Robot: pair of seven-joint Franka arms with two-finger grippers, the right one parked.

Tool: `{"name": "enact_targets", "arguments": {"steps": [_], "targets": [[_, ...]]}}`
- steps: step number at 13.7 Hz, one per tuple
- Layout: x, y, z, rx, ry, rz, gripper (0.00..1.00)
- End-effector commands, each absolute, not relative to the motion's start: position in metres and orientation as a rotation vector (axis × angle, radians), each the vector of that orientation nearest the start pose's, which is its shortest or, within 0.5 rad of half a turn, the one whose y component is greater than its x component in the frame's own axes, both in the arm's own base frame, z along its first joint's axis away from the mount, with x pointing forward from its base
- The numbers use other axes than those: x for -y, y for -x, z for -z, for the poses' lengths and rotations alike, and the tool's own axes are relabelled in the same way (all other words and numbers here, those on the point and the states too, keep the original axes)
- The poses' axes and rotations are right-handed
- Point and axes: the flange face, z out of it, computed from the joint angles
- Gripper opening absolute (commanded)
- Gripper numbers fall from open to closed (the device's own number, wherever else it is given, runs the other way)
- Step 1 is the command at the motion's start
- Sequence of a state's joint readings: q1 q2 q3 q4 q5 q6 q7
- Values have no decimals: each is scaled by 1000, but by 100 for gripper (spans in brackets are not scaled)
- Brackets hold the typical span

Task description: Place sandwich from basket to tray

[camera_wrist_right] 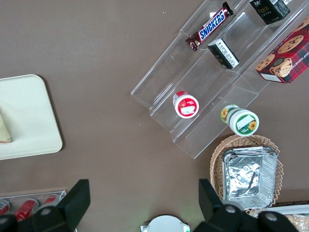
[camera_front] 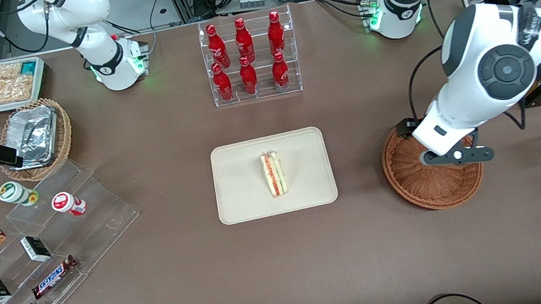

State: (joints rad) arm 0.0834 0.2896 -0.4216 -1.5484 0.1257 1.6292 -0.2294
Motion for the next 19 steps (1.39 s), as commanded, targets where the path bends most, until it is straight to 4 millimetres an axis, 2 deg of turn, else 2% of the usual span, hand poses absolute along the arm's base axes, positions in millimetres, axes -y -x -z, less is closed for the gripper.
{"name": "enact_targets", "arguments": {"steps": [1,4,7,10,14,19], "targets": [[154,-587,-495,-199,3067,-279,100],[129,-584,-511,-209,3061,-283,100],[87,-573,-535,-227,3074,-330,100],[58,-556,-561,-268,3079,-363,100],[46,-539,-586,-232,3071,-362,100],[24,-527,-604,-168,3076,-378,100]]}}
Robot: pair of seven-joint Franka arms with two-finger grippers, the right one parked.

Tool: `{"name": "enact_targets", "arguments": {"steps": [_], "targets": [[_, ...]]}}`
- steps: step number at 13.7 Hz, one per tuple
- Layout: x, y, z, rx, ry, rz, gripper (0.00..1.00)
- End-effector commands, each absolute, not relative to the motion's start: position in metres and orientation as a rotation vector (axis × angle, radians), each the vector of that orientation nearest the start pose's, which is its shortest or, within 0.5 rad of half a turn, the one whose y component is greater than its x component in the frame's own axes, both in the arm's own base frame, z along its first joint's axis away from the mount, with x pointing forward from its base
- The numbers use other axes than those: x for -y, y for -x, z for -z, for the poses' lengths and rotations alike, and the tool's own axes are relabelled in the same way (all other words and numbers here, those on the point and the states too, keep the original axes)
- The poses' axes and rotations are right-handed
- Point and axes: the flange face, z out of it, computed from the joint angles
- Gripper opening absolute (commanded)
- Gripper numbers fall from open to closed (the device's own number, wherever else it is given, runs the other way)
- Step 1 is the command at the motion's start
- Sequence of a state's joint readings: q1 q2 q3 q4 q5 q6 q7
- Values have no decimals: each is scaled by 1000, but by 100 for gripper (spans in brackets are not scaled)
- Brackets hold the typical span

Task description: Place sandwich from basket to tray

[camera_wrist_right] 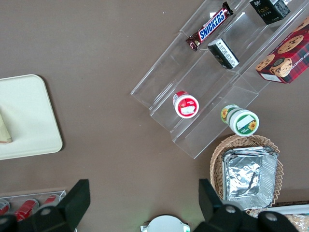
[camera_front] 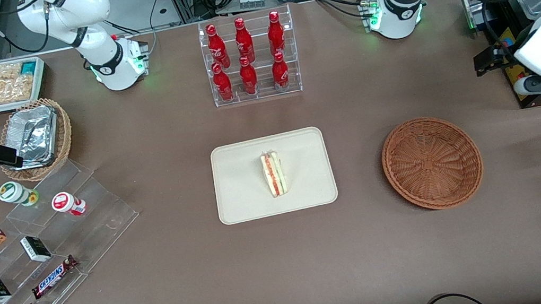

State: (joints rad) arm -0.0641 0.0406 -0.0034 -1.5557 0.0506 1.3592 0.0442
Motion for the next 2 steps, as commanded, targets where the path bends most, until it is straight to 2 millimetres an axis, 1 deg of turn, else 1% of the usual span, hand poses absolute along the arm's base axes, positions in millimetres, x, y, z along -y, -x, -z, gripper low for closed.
{"name": "enact_targets", "arguments": {"steps": [1,2], "targets": [[23,-524,-608,-162,3075,-392,100],[23,-523,-610,-164,3074,-392,100]]}}
